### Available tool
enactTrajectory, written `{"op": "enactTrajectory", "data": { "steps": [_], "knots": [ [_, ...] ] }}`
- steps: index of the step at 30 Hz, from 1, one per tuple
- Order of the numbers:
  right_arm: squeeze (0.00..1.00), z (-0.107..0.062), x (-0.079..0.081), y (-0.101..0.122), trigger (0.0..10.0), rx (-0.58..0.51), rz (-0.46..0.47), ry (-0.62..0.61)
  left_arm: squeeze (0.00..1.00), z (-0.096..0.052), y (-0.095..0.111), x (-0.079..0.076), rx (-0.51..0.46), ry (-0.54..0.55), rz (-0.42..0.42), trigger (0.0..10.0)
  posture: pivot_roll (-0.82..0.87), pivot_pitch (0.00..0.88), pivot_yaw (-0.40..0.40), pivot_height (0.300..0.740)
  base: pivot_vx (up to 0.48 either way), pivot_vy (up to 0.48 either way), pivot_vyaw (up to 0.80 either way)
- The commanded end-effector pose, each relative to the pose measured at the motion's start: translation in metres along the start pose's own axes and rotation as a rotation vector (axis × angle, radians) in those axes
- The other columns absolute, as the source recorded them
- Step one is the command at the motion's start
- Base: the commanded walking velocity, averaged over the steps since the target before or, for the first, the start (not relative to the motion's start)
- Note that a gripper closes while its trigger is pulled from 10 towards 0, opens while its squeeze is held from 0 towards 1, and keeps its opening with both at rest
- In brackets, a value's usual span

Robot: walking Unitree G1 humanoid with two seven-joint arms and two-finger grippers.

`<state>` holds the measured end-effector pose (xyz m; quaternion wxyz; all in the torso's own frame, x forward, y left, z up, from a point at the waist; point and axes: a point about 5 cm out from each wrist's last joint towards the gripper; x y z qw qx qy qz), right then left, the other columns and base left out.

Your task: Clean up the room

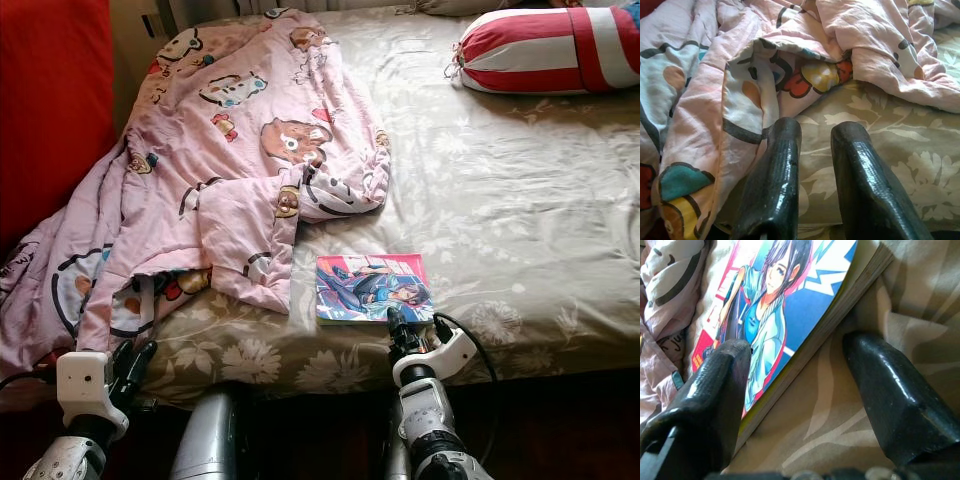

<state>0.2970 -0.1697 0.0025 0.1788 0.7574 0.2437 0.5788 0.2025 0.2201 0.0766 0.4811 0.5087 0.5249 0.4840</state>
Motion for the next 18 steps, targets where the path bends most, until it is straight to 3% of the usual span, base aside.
{"op": "enactTrajectory", "data": {
  "steps": [1,12,18],
  "knots": [
    [0.00,0.001,0.000,-0.002,10.0,0.010,0.008,-0.013,0.00,-0.005,-0.002,0.004,0.022,0.004,0.018,10.0,0.26,0.164,0.071,0.552,0.000,0.000,0.00],
    [0.00,0.006,0.011,0.003,10.0,-0.001,0.045,0.053,0.00,-0.013,0.000,0.004,0.037,-0.004,0.034,10.0,0.28,0.184,0.074,0.552,0.000,0.000,0.00],
    [0.00,0.005,0.005,0.005,10.0,-0.010,0.090,0.026,0.00,-0.020,0.000,0.003,0.050,-0.010,0.043,10.0,0.30,0.201,0.076,0.552,0.000,0.000,0.00]
  ]
}}
Point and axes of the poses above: a point about 5 cm out from each wrist's last joint towards the gripper, its own z axis pointing out of the wrist towards the gripper, its own y axis along the axis of the wrist's last joint, x = y × z, and after that the axes turned 4 degrees about -z, right-handed
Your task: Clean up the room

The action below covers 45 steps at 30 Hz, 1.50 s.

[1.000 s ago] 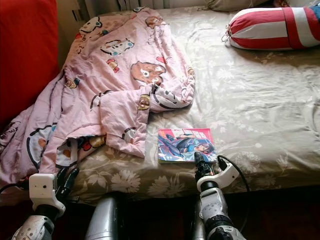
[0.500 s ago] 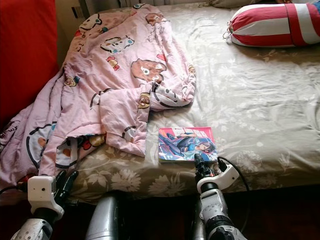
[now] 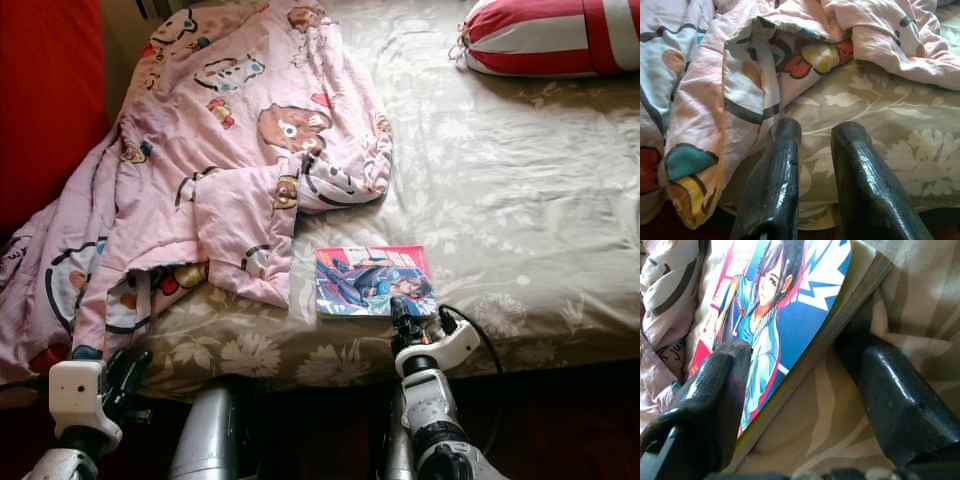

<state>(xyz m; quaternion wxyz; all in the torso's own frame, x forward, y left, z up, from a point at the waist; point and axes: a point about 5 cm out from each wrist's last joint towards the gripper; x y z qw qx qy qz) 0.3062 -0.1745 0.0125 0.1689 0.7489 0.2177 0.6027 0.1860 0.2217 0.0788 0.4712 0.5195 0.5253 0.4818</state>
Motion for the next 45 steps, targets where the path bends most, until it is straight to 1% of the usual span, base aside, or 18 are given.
{"op": "enactTrajectory", "data": {
  "steps": [1,3,5,6,8,12,15,17,18,19,20,21,22,24,32,33,41,45],
  "knots": [
    [0.00,-0.001,-0.002,-0.005,10.0,0.015,0.048,-0.008,0.00,-0.005,-0.001,0.001,0.028,-0.007,0.025,10.0,0.30,0.203,0.076,0.552,0.000,0.000,0.00],
    [0.00,-0.001,-0.002,-0.003,10.0,-0.006,0.110,-0.006,0.00,-0.008,0.000,0.002,0.031,-0.005,0.029,10.0,0.31,0.211,0.077,0.552,0.000,0.000,0.00],
    [0.00,-0.001,-0.002,-0.002,10.0,-0.011,0.124,-0.007,0.00,-0.009,0.000,0.002,0.032,-0.005,0.030,10.0,0.32,0.213,0.078,0.552,0.000,0.000,0.00],
    [0.00,0.000,-0.002,0.001,10.0,-0.031,0.152,-0.015,0.00,-0.011,0.000,0.003,0.036,-0.002,0.034,10.0,0.32,0.215,0.079,0.552,0.000,0.000,0.00],
    [0.00,0.003,0.003,0.005,10.0,-0.051,0.178,0.004,0.00,-0.014,0.001,0.004,0.042,0.003,0.038,10.0,0.33,0.222,0.081,0.552,0.000,0.000,0.00],
    [0.00,0.007,0.009,0.007,10.0,-0.057,0.196,0.036,0.00,-0.016,0.001,0.004,0.048,0.004,0.039,10.0,0.33,0.225,0.081,0.552,0.000,0.000,0.00],
    [0.00,0.012,0.018,0.012,10.0,-0.065,0.199,0.071,0.00,-0.017,0.002,0.002,0.050,0.003,0.038,10.0,0.33,0.233,0.080,0.552,0.000,0.000,0.00],
    [0.00,0.013,0.020,0.013,10.0,-0.065,0.198,0.076,0.00,-0.017,0.001,0.002,0.051,0.003,0.037,10.0,0.33,0.233,0.080,0.552,0.000,0.000,0.00],
    [0.00,0.014,0.022,0.014,7.5,-0.064,0.193,0.085,0.00,-0.017,0.000,0.001,0.054,0.003,0.036,10.0,0.32,0.233,0.078,0.552,0.000,0.000,0.00],
    [0.00,0.015,0.023,0.014,7.5,-0.063,0.191,0.087,0.00,-0.017,0.000,0.001,0.055,0.003,0.035,10.0,0.32,0.233,0.078,0.552,0.000,0.000,0.00],
    [0.00,0.015,0.023,0.014,3.2,-0.063,0.185,0.087,0.00,-0.017,0.000,0.001,0.056,0.003,0.035,10.0,0.32,0.232,0.078,0.552,0.000,0.000,0.00],
    [0.00,0.015,0.023,0.014,3.2,-0.063,0.182,0.086,0.00,-0.017,0.000,0.001,0.056,0.003,0.035,10.0,0.32,0.232,0.079,0.552,0.000,0.000,0.00],
    [0.00,0.015,0.025,0.014,0.0,-0.062,0.185,0.102,0.00,-0.017,0.000,0.000,0.058,0.002,0.033,10.0,0.32,0.232,0.077,0.552,0.000,0.000,0.00],
    [0.00,0.015,0.024,0.013,0.0,-0.055,0.178,0.099,0.00,-0.016,-0.001,0.000,0.060,0.001,0.032,10.0,0.32,0.230,0.077,0.552,0.000,0.000,0.00],
    [0.00,0.005,0.007,0.003,0.0,-0.040,0.170,0.049,0.00,-0.011,-0.002,0.000,0.063,-0.006,0.035,10.0,0.30,0.221,0.077,0.552,0.000,0.000,0.00],
    [0.00,0.005,0.007,0.003,0.0,-0.040,0.170,0.049,0.00,-0.011,-0.002,0.000,0.063,-0.006,0.035,10.0,0.30,0.221,0.077,0.552,0.000,0.000,0.00],
    [0.00,-0.006,-0.005,-0.004,0.0,-0.066,0.149,0.019,0.00,-0.005,-0.005,-0.001,0.060,-0.007,0.031,10.0,0.28,0.204,0.074,0.552,0.000,0.000,0.00],
    [0.00,-0.012,-0.013,-0.003,0.0,-0.086,0.149,0.014,0.00,-0.003,-0.007,-0.003,0.060,-0.006,0.030,10.0,0.27,0.200,0.074,0.552,0.000,0.000,0.00]
  ]
}}
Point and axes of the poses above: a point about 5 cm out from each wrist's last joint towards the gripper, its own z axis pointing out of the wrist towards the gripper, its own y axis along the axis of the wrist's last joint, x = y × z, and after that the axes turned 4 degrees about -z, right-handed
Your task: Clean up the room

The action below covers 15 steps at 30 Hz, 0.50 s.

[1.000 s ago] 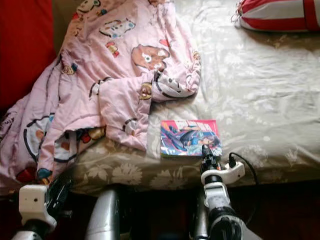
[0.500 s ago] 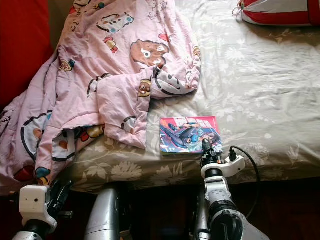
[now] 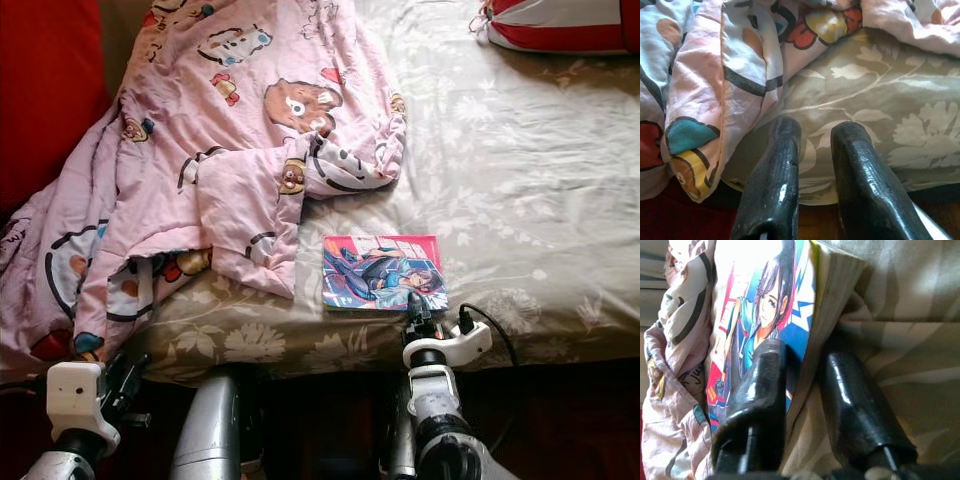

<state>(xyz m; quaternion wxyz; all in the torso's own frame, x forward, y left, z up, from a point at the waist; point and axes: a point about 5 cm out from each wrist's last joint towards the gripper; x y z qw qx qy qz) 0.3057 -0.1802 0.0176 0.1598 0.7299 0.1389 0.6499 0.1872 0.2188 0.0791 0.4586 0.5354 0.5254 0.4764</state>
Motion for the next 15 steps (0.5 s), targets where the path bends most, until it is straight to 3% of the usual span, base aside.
{"op": "enactTrajectory", "data": {
  "steps": [1,4,7,9,11,15],
  "knots": [
    [0.00,-0.012,-0.015,-0.007,0.0,0.018,0.010,-0.059,0.00,-0.003,-0.007,0.000,0.026,0.001,0.006,10.0,0.27,0.200,0.074,0.552,0.000,0.000,0.00],
    [0.00,-0.013,-0.017,-0.004,0.0,0.000,0.002,-0.078,0.00,-0.001,-0.008,0.000,0.027,0.001,0.007,10.0,0.27,0.194,0.071,0.552,0.000,0.000,0.00],
    [0.00,-0.012,-0.016,-0.002,0.0,0.002,-0.165,-0.112,0.00,0.001,-0.009,0.003,0.023,0.006,0.009,10.0,0.26,0.180,0.067,0.552,0.000,0.000,0.00],
    [0.00,-0.012,-0.013,-0.002,0.0,-0.015,-0.224,-0.112,0.00,0.003,-0.009,0.004,0.020,0.011,0.011,10.0,0.25,0.170,0.066,0.552,0.000,0.000,0.00],
    [0.00,-0.012,-0.011,-0.002,0.0,-0.041,-0.188,-0.102,0.00,0.006,-0.009,0.004,0.018,0.012,0.011,10.0,0.24,0.165,0.063,0.552,0.000,0.000,0.00],
    [0.00,-0.017,-0.009,0.003,0.0,-0.099,-0.203,-0.091,0.00,0.011,-0.010,0.002,0.008,0.009,0.008,10.0,0.23,0.146,0.060,0.552,0.000,0.000,0.00]
  ]
}}
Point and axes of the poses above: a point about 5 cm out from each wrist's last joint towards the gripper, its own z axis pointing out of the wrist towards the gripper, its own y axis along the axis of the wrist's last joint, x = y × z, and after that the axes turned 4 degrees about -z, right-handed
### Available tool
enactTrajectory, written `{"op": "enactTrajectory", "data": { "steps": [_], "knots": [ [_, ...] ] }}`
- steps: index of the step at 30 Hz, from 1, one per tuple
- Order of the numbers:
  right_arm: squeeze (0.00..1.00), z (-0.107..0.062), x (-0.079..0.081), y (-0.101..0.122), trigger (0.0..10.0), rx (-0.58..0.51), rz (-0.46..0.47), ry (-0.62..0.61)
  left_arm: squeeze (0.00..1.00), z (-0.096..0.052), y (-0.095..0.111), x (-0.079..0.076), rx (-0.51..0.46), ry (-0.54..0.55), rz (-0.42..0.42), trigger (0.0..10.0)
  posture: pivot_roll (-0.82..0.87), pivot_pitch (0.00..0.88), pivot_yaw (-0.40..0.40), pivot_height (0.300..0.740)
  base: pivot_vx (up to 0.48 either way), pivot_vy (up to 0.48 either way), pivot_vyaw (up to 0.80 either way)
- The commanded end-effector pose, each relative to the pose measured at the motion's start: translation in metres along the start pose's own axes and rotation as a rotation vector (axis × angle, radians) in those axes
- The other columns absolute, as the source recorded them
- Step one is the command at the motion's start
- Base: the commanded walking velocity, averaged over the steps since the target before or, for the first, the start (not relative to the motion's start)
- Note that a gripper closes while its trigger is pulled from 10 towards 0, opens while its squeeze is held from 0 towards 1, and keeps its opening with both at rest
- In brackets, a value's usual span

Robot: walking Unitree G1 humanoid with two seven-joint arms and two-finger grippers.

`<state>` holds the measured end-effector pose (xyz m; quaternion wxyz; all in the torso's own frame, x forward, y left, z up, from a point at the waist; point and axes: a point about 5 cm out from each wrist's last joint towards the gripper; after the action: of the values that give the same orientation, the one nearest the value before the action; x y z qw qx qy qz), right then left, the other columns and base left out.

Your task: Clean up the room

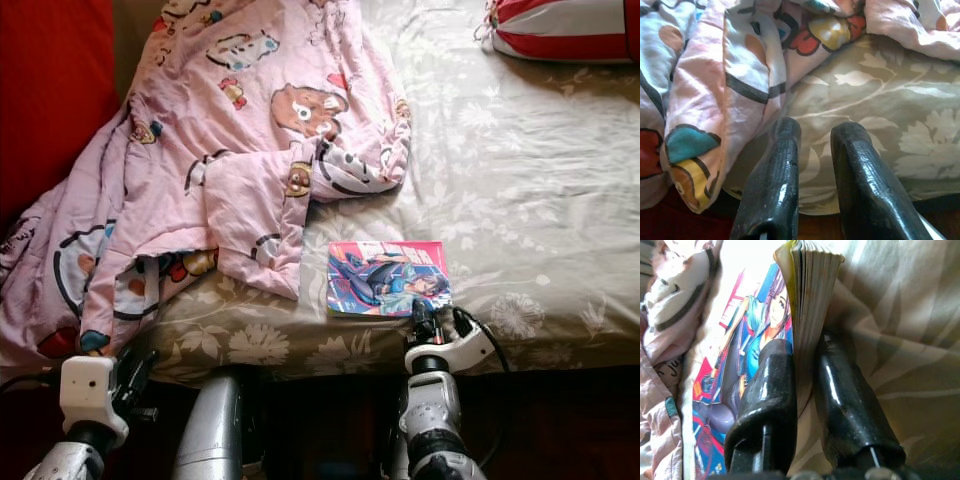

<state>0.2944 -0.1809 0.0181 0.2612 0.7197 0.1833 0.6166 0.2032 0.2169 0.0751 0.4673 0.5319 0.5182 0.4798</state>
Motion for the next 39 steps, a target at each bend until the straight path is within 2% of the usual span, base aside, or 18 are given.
{"op": "enactTrajectory", "data": {
  "steps": [1,10,15,18,20,25,26,27,28,29,30,31,33,34,35,39],
  "knots": [
    [0.00,-0.007,-0.008,0.002,0.0,-0.026,0.002,-0.047,0.00,-0.003,-0.008,0.003,0.028,0.017,0.007,10.0,0.23,0.144,0.060,0.552,0.000,0.000,0.00],
    [0.00,-0.022,-0.016,0.005,0.0,-0.056,-0.001,-0.117,0.00,0.007,-0.008,0.002,0.011,0.013,0.005,10.0,0.21,0.114,0.050,0.552,0.000,0.000,0.00],
    [0.00,-0.028,-0.016,0.020,0.0,-0.117,-0.035,-0.160,0.00,0.008,-0.009,0.003,0.006,0.016,0.004,10.0,0.20,0.104,0.046,0.552,0.000,0.000,0.00],
    [0.00,-0.029,-0.012,0.025,0.0,-0.133,-0.080,-0.156,0.00,0.008,-0.010,0.003,0.005,0.018,0.004,10.0,0.20,0.101,0.045,0.552,0.000,0.000,0.00],
    [0.00,-0.029,-0.004,0.034,0.0,-0.155,-0.148,-0.134,0.00,0.009,-0.010,0.003,0.001,0.021,0.002,10.0,0.20,0.096,0.040,0.552,0.000,0.000,0.00],
    [0.00,-0.029,0.003,0.038,0.0,-0.153,-0.211,-0.091,0.00,0.011,-0.011,0.002,-0.001,0.021,0.000,10.0,0.19,0.092,0.038,0.552,0.000,0.000,0.00],
    [0.00,-0.027,0.006,0.038,0.0,-0.134,-0.281,-0.061,0.00,0.012,-0.012,0.001,-0.001,0.020,-0.002,10.0,0.19,0.086,0.037,0.552,0.000,0.000,0.00],
    [0.00,-0.025,0.011,0.037,5.6,-0.110,-0.374,-0.022,0.00,0.014,-0.014,0.000,0.001,0.020,-0.005,10.0,0.18,0.080,0.036,0.552,0.000,0.000,0.00],
    [0.00,-0.025,0.011,0.037,5.6,-0.110,-0.374,-0.022,0.00,0.014,-0.014,0.000,0.001,0.020,-0.005,10.0,0.18,0.080,0.036,0.552,0.000,0.000,0.00],
    [0.00,-0.023,0.013,0.036,5.6,-0.094,-0.436,0.004,0.00,0.015,-0.015,-0.001,0.002,0.020,-0.007,10.0,0.18,0.076,0.036,0.552,0.000,0.000,0.00],
    [0.00,-0.013,0.023,0.039,10.0,-0.081,-0.540,0.051,0.00,0.020,-0.017,-0.003,0.002,0.027,-0.022,10.0,0.16,0.042,0.029,0.552,0.000,0.000,0.00],
    [0.00,-0.013,0.023,0.039,10.0,-0.081,-0.540,0.051,0.00,0.020,-0.017,-0.003,0.002,0.027,-0.022,10.0,0.16,0.042,0.029,0.552,0.000,0.000,0.00],
    [0.00,-0.006,0.033,0.042,10.0,-0.084,-0.620,0.104,0.00,0.024,-0.019,-0.003,0.000,0.032,-0.036,10.0,0.15,0.031,0.029,0.552,0.000,0.000,0.00],
    [0.00,-0.006,0.033,0.042,10.0,-0.084,-0.620,0.104,0.00,0.024,-0.019,-0.003,0.000,0.032,-0.036,10.0,0.15,0.031,0.029,0.552,0.000,0.000,0.00],
    [0.00,0.000,0.042,0.046,10.0,-0.092,-0.683,0.141,0.00,0.030,-0.020,-0.005,-0.001,0.035,-0.049,10.0,0.13,0.003,0.029,0.556,0.000,0.000,0.00],
    [0.00,0.005,0.051,0.049,10.0,-0.105,-0.732,0.170,0.00,0.037,-0.022,-0.006,0.004,0.038,-0.058,10.0,0.12,0.000,0.032,0.571,0.000,0.000,0.00]
  ]
}}
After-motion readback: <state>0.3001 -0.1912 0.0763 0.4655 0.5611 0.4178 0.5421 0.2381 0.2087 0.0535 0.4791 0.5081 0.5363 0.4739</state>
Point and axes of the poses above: a point about 5 cm out from each wrist's last joint towards the gripper, its own z axis pointing out of the wrist towards the gripper, its own y axis along the axis of the wrist's last joint, x = y × z, and after that the axes turned 4 degrees about -z, right-handed
